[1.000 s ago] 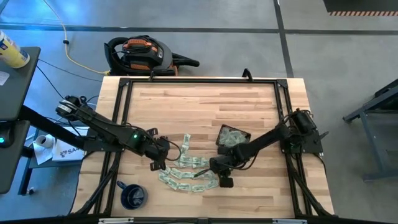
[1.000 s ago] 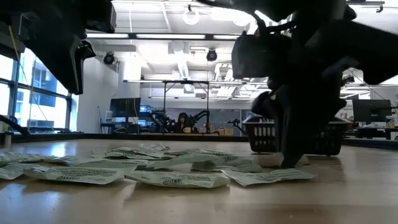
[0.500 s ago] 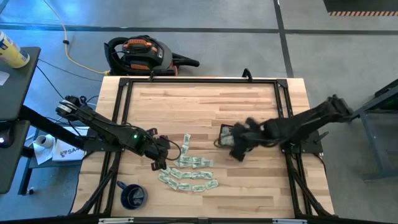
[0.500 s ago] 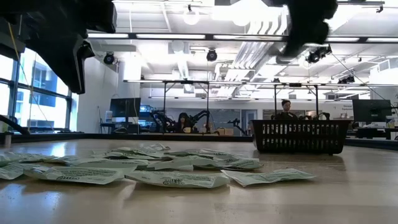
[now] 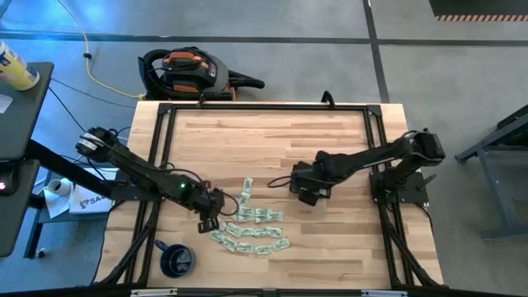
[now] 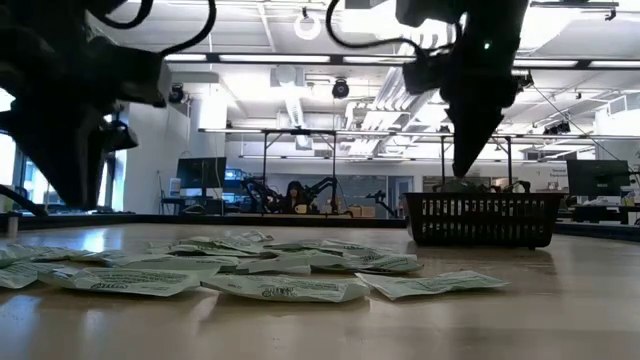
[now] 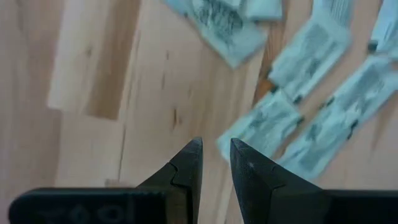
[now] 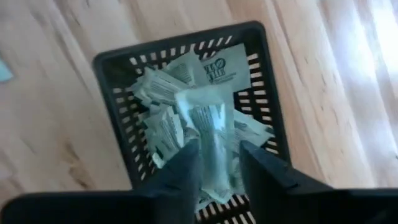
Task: Pick and place Stevia / Truvia into bins
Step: Put the stevia packet into the black bin
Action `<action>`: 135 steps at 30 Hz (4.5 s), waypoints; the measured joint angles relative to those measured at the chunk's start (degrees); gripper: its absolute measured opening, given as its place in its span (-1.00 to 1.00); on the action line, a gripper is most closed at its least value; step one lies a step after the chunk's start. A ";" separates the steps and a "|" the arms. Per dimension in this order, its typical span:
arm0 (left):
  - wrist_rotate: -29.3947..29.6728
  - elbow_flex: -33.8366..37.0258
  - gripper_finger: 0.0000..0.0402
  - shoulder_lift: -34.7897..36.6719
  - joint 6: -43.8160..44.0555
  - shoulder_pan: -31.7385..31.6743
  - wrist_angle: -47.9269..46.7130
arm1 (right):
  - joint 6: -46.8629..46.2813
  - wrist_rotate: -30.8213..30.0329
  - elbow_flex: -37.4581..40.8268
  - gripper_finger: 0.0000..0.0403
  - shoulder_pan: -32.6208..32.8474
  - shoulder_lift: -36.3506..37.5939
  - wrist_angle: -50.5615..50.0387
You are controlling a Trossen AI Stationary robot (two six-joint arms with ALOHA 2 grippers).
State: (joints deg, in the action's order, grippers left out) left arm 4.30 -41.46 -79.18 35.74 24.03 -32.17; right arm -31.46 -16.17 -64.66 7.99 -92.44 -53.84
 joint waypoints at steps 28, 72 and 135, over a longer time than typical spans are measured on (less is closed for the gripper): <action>-2.94 -0.25 0.10 -10.86 -26.59 1.84 7.55 | -21.23 -10.96 -0.09 0.55 12.34 7.52 -13.57; -2.73 -72.28 -0.46 -50.80 -44.98 -25.15 -4.98 | -39.08 -25.91 -0.11 0.55 23.80 24.04 -22.67; 3.53 -1.24 -0.89 -11.74 -14.24 6.84 8.00 | -33.09 -23.83 -0.09 0.55 20.16 13.96 -0.30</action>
State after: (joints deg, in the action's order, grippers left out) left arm 7.83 -42.70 -90.91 21.50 30.87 -24.16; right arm -64.55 -40.00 -64.75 28.15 -78.48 -54.14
